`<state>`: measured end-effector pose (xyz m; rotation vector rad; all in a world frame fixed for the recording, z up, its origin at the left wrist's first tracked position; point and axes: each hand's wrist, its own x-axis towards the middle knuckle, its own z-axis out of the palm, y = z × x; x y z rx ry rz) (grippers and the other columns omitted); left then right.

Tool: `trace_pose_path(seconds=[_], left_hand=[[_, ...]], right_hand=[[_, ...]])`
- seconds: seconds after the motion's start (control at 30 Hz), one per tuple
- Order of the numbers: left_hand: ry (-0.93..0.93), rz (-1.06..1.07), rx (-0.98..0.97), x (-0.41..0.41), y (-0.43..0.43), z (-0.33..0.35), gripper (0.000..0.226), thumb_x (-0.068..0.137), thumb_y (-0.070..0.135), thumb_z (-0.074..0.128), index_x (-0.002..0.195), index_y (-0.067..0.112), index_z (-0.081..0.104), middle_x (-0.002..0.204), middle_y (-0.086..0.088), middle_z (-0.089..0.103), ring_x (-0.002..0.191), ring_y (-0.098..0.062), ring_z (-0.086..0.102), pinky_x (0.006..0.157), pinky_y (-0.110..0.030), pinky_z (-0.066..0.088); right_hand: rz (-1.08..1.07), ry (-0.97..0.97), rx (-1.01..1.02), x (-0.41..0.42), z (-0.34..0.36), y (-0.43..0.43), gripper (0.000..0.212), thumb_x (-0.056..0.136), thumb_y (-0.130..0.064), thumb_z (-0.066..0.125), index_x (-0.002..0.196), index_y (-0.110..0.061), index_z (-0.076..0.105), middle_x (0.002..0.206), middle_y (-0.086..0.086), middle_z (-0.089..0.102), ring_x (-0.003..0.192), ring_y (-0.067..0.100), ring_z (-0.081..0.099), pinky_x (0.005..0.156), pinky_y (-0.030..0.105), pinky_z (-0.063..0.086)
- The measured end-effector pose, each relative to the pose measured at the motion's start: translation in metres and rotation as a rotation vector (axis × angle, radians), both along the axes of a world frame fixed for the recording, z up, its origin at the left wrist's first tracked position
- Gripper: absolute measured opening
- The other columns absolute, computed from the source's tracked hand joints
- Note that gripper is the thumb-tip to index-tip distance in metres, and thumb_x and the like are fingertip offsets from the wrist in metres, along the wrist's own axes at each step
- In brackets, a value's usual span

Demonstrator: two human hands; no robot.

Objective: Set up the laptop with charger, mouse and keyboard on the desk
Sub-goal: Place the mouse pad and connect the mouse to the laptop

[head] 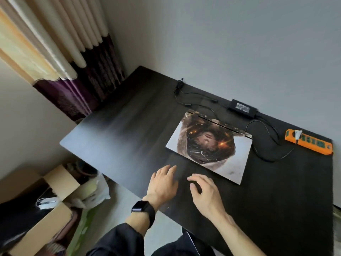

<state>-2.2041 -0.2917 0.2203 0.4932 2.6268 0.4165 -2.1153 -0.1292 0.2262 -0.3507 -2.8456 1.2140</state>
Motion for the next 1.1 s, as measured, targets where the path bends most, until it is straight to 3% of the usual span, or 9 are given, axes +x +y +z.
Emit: trace_pose_path(seconds=[0.1,0.27,0.43,0.57,0.73,0.87,1.1], left_hand=[[0.059,0.083,0.075,0.018,-0.067,0.017,0.061,0.094,0.035,0.049,0.151,0.026,0.031,0.155,0.001,0.035,0.141,-0.023,0.034,0.116,-0.038,0.028],[0.187,0.235,0.159,0.069,-0.181,0.045,0.056,0.093,0.039,0.051,0.147,0.027,0.038,0.146,0.004,0.046,0.133,-0.020,0.044,0.110,-0.038,0.039],[0.249,0.462,0.157,0.117,-0.286,0.055,0.052,0.092,0.040,0.051,0.142,0.027,0.046,0.138,0.004,0.053,0.122,-0.020,0.051,0.103,-0.036,0.043],[0.236,0.688,0.157,0.150,-0.351,0.049,0.051,0.093,0.037,0.053,0.141,0.024,0.048,0.136,0.002,0.053,0.125,-0.019,0.050,0.104,-0.033,0.041],[0.181,0.966,0.187,0.182,-0.402,0.036,0.049,0.092,0.037,0.052,0.140,0.027,0.049,0.137,0.006,0.052,0.126,-0.016,0.049,0.104,-0.035,0.042],[0.183,1.142,0.152,0.184,-0.436,0.035,0.045,0.092,0.035,0.054,0.136,0.025,0.054,0.135,0.005,0.055,0.124,-0.014,0.051,0.105,-0.032,0.042],[0.115,1.331,0.117,0.144,-0.477,0.041,0.046,0.092,0.032,0.054,0.136,0.022,0.052,0.138,0.001,0.053,0.126,-0.019,0.050,0.106,-0.036,0.040]], right_hand=[[0.060,0.043,0.017,0.011,0.016,-0.060,0.022,0.094,-0.016,0.062,0.111,-0.025,0.073,0.119,-0.010,0.067,0.111,0.010,0.056,0.098,0.013,0.035],[0.202,0.047,-0.026,0.028,0.038,-0.156,0.023,0.095,-0.023,0.060,0.114,-0.026,0.073,0.121,-0.011,0.067,0.115,0.011,0.057,0.097,-0.002,0.023],[0.397,0.042,-0.063,0.035,0.057,-0.250,0.024,0.094,-0.029,0.059,0.114,-0.030,0.073,0.120,-0.017,0.066,0.113,0.002,0.055,0.101,0.008,0.031],[0.628,-0.044,-0.042,0.028,0.062,-0.310,0.025,0.097,-0.030,0.057,0.119,-0.033,0.069,0.122,-0.022,0.062,0.118,-0.001,0.050,0.098,0.000,0.023],[0.856,-0.143,-0.044,0.008,0.062,-0.365,0.025,0.098,-0.029,0.057,0.120,-0.035,0.068,0.120,-0.025,0.061,0.117,-0.004,0.050,0.097,0.000,0.025],[1.029,-0.171,-0.040,-0.025,0.064,-0.404,0.026,0.098,-0.031,0.057,0.122,-0.035,0.065,0.119,-0.026,0.059,0.118,-0.002,0.051,0.105,0.018,0.037],[1.135,-0.193,-0.022,-0.097,0.065,-0.449,0.032,0.098,-0.033,0.055,0.130,-0.031,0.061,0.127,-0.018,0.061,0.120,0.004,0.051,0.098,0.017,0.036]])
